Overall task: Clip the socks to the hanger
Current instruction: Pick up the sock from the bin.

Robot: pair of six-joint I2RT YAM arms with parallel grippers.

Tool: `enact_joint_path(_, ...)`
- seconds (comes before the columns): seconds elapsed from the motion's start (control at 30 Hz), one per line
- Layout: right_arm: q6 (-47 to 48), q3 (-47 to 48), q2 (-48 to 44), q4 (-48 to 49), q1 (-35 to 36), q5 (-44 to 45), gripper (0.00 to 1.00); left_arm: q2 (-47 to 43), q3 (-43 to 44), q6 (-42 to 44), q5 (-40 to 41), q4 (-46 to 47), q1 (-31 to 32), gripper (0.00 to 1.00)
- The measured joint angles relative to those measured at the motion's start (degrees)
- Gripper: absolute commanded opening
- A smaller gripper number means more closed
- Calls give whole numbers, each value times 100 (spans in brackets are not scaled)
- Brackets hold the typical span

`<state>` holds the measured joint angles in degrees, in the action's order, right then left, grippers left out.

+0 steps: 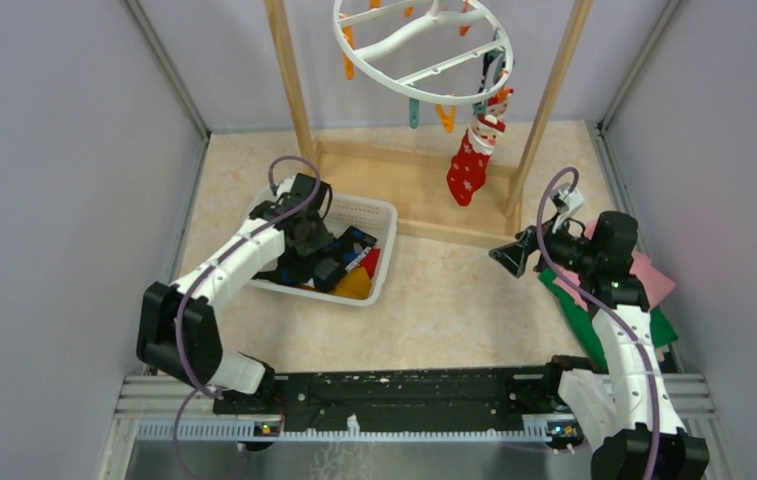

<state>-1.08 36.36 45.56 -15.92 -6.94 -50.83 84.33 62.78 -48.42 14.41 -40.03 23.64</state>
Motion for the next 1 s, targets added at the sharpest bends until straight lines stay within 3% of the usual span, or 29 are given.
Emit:
enact_joint_path(0.2, -2, 0, 114, 9, 0, -50, 98, -551, -140, 136, -114, 76, -48, 54)
enact_joint_path(0.53, 2, 2, 160, 4, 2, -74, 99, -492, -516, 138, -444, 251, -127, 60)
enact_joint_path(0.63, 2, 2, 157, 4, 2, -74, 99, -492, -568, 79, -457, 358, -155, 53)
enact_joint_path(0.83, 2, 2, 157, 4, 2, -74, 99, -492, -708, -76, -483, 485, -195, 10)
enact_joint_path(0.93, 2, 4, 157, 2, 2, -74, 99, -498, -710, -92, -549, 581, -225, 0)
enact_joint_path(1.0, 4, 4, 157, 2, 2, -74, 99, -522, -710, -94, -586, 619, -234, 0)
